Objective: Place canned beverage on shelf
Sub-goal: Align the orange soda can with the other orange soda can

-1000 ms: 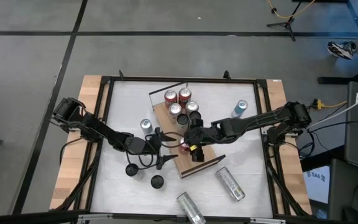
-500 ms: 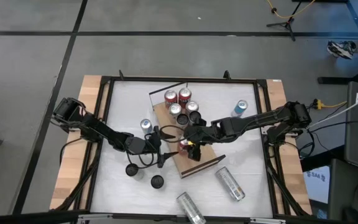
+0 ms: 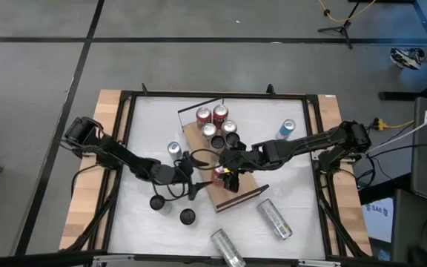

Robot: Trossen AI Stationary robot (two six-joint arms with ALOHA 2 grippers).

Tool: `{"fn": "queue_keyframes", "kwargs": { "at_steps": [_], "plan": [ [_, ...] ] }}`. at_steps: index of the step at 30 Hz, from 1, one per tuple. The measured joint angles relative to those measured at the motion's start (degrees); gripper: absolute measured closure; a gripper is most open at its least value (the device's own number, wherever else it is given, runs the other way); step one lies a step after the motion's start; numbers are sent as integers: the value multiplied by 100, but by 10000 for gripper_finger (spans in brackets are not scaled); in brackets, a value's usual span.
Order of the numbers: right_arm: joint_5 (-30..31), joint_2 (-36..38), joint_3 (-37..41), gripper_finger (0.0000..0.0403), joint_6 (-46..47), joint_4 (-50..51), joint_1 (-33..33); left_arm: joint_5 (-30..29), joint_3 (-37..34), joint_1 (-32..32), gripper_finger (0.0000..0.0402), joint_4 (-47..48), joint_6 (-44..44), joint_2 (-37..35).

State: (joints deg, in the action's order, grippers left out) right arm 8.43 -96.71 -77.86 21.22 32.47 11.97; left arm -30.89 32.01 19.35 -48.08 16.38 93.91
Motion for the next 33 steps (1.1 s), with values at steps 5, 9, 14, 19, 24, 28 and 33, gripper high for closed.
{"fn": "queue_keyframes", "kwargs": {
  "at_steps": [5, 9, 14, 19, 24, 28, 33],
  "plan": [
    [2, 0, 0, 104, -1, -1, 0, 2, 0, 0, 50, -29, 136, 271],
    [4, 0, 1, 104, -1, -2, 0, 6, 0, -6, 50, -230, 148, 473],
    [4, 0, 1, 104, -1, -2, 0, 1, 160, -45, 49, -251, 150, 717],
    [7, 0, 1, 104, -2, -11, 0, -3, 672, -118, 49, -242, -141, 1169],
    [9, 0, 1, 104, -3, -13, 2, 36, 1043, -225, 49, -115, -302, 1364],
    [11, -2, 1, 104, -3, -24, 2, 58, 1119, -260, 49, -15, -302, 1379],
    [11, -4, 1, 104, -3, -28, 2, 56, 1119, -258, 49, -17, -299, 1381]
  ]
}}
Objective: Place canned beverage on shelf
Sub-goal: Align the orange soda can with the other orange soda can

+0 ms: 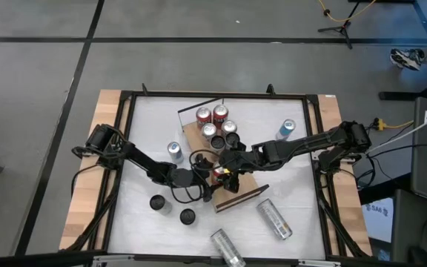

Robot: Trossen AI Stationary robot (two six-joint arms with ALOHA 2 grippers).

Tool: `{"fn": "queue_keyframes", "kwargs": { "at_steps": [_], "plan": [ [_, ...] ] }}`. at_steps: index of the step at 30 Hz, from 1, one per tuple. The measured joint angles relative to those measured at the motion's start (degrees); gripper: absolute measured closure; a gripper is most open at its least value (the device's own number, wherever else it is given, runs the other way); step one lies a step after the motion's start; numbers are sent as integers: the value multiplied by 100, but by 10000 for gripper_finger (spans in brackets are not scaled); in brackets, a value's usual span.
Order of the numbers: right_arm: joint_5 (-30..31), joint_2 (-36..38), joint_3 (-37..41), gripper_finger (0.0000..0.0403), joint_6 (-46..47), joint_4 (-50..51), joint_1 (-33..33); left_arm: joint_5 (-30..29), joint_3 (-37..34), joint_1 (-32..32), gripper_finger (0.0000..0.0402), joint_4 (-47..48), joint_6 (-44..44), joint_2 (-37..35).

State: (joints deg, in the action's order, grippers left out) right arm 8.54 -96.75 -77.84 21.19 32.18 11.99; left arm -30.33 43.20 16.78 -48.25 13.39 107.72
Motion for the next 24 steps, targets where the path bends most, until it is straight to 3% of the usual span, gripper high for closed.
{"fn": "queue_keyframes", "kwargs": {
  "at_steps": [6, 15, 24],
  "plan": [
    [0, 0, 0, 104, 0, 0, 0, -20, 0, -2, 57, 1, 7, 0],
    [-34, 0, 0, 104, -24, 17, 2, -33, 0, -2, 115, 7, 35, 0],
    [-52, 0, 0, 104, -17, 15, 2, -33, 0, -2, 117, 9, 31, 0]
  ]
}}
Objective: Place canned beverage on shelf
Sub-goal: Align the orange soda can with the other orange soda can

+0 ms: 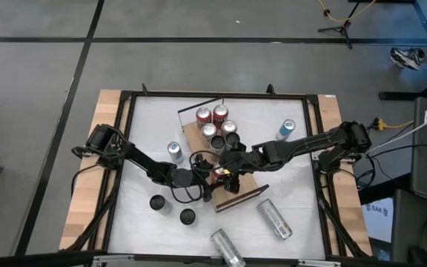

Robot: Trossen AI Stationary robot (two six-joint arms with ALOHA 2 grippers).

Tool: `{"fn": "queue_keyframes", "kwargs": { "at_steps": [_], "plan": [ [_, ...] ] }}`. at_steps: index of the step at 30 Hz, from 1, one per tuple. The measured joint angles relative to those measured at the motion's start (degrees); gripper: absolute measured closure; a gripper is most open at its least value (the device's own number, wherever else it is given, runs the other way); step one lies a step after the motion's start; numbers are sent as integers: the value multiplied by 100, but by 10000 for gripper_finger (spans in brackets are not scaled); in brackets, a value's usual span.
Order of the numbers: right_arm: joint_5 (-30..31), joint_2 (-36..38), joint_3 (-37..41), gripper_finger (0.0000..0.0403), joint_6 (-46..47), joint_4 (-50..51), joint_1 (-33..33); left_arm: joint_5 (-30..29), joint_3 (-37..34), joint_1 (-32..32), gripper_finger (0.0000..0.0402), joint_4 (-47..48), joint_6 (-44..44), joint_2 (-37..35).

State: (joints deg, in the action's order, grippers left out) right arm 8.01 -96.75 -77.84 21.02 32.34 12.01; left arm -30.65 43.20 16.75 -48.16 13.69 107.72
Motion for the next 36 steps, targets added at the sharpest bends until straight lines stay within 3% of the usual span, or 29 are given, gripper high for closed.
{"fn": "queue_keyframes", "kwargs": {
  "at_steps": [10, 21, 28, 36],
  "plan": [
    [-7, 0, 0, 97, -17, -6, -2, 3, -1, 0, 117, 4, -19, 0],
    [-57, -7, 4, 7, -84, -18, -2, 411, -2, -4, 117, 2, -631, 0],
    [-577, 49, -6, 12, -979, -160, -4, 765, -7, -2, 117, -121, -835, 0],
    [-658, 92, -704, 11, -1247, 803, -4, 951, -15, 13, 117, -178, -835, -218]
  ]
}}
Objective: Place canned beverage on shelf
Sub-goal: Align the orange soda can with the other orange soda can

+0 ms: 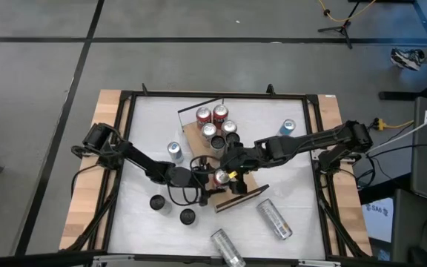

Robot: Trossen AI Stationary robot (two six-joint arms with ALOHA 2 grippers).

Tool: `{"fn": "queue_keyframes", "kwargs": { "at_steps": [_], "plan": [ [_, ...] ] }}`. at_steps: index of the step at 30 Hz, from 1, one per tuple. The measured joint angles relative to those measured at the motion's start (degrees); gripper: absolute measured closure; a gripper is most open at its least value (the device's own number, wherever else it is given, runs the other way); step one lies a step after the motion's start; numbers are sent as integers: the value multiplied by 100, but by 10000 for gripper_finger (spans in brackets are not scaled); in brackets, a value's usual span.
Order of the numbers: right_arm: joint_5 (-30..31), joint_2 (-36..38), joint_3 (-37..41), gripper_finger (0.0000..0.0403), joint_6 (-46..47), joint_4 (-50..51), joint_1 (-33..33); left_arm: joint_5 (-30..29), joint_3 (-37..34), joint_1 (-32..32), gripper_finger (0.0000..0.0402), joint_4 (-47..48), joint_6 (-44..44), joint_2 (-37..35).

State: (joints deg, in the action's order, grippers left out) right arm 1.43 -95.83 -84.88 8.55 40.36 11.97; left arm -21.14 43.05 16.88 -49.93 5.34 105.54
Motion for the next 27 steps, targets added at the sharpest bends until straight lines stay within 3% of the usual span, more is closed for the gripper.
{"fn": "queue_keyframes", "kwargs": {
  "at_steps": [7, 16, 27],
  "plan": [
    [0, 15, -746, 11, -3, 744, 0, 86, 3, -13, 117, 268, -7, -521],
    [2, 20, -1916, 10, -1, 1797, 0, 37, 4, -84, 117, 1410, -351, -1717],
    [3, 20, -2481, 10, 3, 1770, 0, -331, 7, -355, 117, 3271, -706, -3677]
  ]
}}
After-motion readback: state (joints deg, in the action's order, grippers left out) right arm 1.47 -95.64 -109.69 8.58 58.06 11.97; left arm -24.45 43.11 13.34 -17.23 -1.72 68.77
